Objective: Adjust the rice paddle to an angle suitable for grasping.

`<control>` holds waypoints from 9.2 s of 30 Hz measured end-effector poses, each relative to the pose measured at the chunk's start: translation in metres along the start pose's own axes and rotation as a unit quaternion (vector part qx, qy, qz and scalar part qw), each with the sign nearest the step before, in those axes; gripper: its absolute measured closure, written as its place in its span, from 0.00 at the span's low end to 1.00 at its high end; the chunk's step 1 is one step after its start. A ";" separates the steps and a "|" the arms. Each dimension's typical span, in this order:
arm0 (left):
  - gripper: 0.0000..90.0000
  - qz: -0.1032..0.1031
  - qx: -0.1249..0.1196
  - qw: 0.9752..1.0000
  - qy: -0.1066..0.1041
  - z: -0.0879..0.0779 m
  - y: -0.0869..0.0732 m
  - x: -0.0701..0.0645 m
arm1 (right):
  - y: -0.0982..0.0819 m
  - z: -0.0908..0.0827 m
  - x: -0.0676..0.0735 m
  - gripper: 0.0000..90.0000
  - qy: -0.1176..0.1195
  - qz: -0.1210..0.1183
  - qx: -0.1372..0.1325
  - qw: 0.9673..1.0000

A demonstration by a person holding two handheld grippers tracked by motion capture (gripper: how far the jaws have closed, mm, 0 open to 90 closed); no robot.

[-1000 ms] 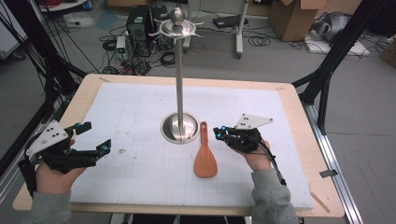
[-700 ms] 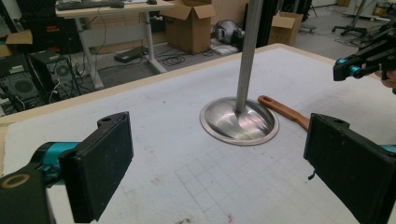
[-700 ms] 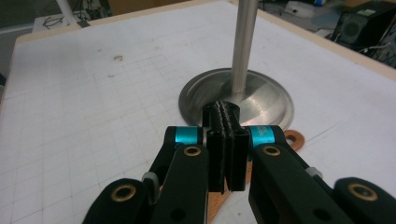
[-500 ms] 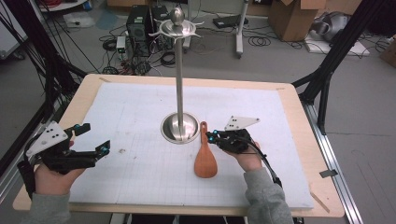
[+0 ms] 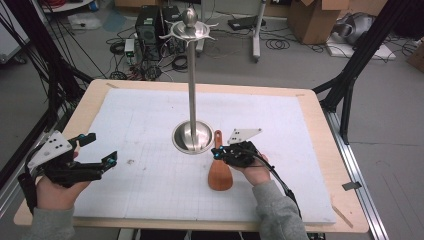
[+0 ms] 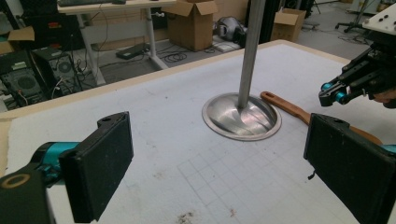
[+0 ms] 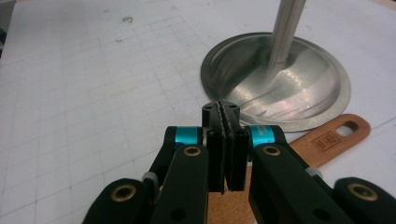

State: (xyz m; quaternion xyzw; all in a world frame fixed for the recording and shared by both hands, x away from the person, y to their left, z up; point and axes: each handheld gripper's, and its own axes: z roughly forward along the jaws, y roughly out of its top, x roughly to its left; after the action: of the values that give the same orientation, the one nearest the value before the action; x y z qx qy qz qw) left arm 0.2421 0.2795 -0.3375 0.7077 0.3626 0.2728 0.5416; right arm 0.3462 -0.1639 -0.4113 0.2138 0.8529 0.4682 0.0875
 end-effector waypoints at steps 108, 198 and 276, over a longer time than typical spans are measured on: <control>0.10 0.011 0.016 0.998 -0.055 0.050 0.012 -0.009 | -0.050 -0.020 -0.002 0.99 0.006 0.042 0.095 0.995; 0.10 0.009 0.038 0.998 -0.041 0.049 0.000 -0.009 | -0.040 -0.023 0.000 0.99 -0.026 0.014 0.078 0.997; 0.10 0.016 0.042 0.997 -0.058 0.060 0.003 -0.013 | -0.083 -0.082 -0.025 0.99 -0.060 0.071 0.080 0.992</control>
State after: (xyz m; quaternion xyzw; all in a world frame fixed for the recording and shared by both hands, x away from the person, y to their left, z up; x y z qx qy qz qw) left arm 0.2820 0.2341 -0.3507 0.7499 0.3301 0.2242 0.5276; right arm 0.3168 -0.2766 -0.4375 0.3077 0.8635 0.3898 0.0881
